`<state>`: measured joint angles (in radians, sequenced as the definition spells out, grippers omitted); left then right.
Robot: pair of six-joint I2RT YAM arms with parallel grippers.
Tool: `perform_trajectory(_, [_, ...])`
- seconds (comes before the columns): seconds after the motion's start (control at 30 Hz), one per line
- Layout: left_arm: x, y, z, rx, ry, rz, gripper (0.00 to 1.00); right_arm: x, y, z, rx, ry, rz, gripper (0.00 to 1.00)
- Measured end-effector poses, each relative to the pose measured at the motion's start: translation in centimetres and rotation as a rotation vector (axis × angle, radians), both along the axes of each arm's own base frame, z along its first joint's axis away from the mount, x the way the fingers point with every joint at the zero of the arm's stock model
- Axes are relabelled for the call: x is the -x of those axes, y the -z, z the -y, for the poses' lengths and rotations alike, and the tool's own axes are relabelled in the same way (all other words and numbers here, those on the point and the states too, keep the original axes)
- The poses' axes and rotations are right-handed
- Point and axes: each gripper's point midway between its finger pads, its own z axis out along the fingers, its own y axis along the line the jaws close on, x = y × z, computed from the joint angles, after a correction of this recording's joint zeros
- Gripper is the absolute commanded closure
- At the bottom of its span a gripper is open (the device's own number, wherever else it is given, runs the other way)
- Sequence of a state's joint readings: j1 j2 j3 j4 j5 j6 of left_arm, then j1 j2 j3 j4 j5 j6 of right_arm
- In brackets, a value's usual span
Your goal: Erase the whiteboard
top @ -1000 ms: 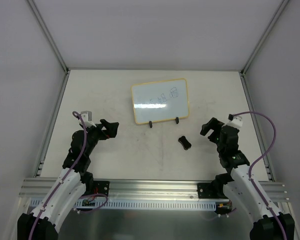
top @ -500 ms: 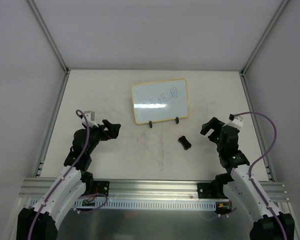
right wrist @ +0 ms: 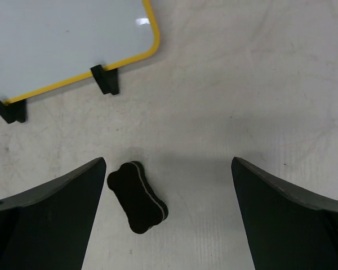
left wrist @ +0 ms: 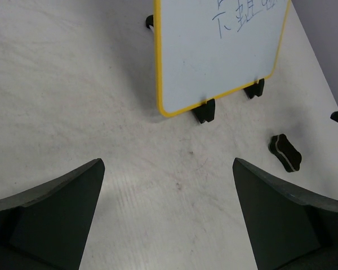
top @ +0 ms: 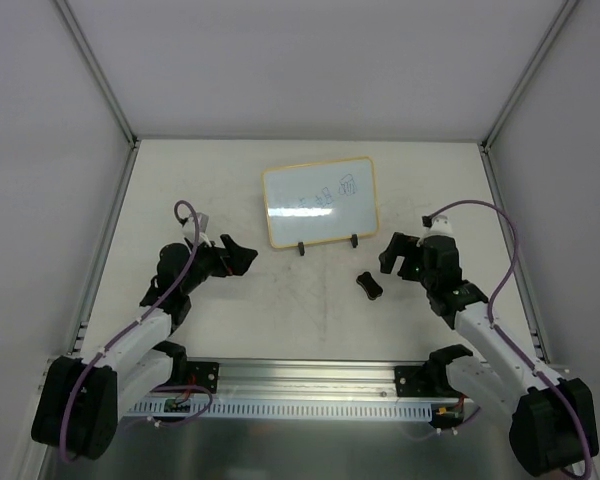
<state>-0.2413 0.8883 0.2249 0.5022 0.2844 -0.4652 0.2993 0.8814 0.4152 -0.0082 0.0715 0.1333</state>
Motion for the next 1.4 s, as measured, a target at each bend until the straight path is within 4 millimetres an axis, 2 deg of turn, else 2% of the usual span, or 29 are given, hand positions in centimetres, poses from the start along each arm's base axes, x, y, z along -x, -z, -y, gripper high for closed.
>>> perform_trajectory(0.17, [-1.1,-0.7,1.5,0.039,0.063,0.027,0.01,0.4,-1.3,-2.2,0.034,-0.107,0.008,0.02])
perform_trajectory(0.37, [-3.8,-3.6,3.7,0.09,0.162,0.141,0.01,2.1,-1.0,-5.1,0.128,-0.243,-0.046,0.02])
perform_trajectory(0.5, [-5.1,-5.7,4.7,0.112,0.244,0.227,0.01,2.6,-0.4,-5.2,0.183,-0.265,-0.084,0.03])
perform_trajectory(0.63, [-6.2,-6.4,5.1,0.101,0.296,0.277,0.01,3.1,0.7,-5.0,0.236,-0.271,-0.135,0.02])
perform_trajectory(0.73, [-7.2,-6.1,4.6,0.09,0.301,0.278,0.01,3.5,1.3,-4.7,0.262,-0.273,-0.157,0.02])
perform_trajectory(0.87, [-8.6,-5.3,2.8,0.086,0.289,0.279,0.01,3.7,1.5,-4.4,0.28,-0.269,-0.166,0.02])
perform_trajectory(0.93, [-9.7,-4.7,1.7,0.105,0.289,0.26,0.01,3.6,1.6,-4.3,0.289,-0.264,-0.169,0.02])
perform_trajectory(1.1, [-12.5,-3.0,0.6,0.207,0.323,0.173,0.02,4.0,2.5,-4.6,0.316,-0.282,-0.197,0.04])
perform_trajectory(1.23, [-12.8,-0.7,0.8,0.283,0.361,0.067,0.02,4.4,3.7,-4.9,0.346,-0.308,-0.233,0.14])
perform_trajectory(1.4, [-13.1,0.2,1.4,0.33,0.401,0.007,0.02,4.8,5.0,-5.1,0.381,-0.326,-0.29,0.15])
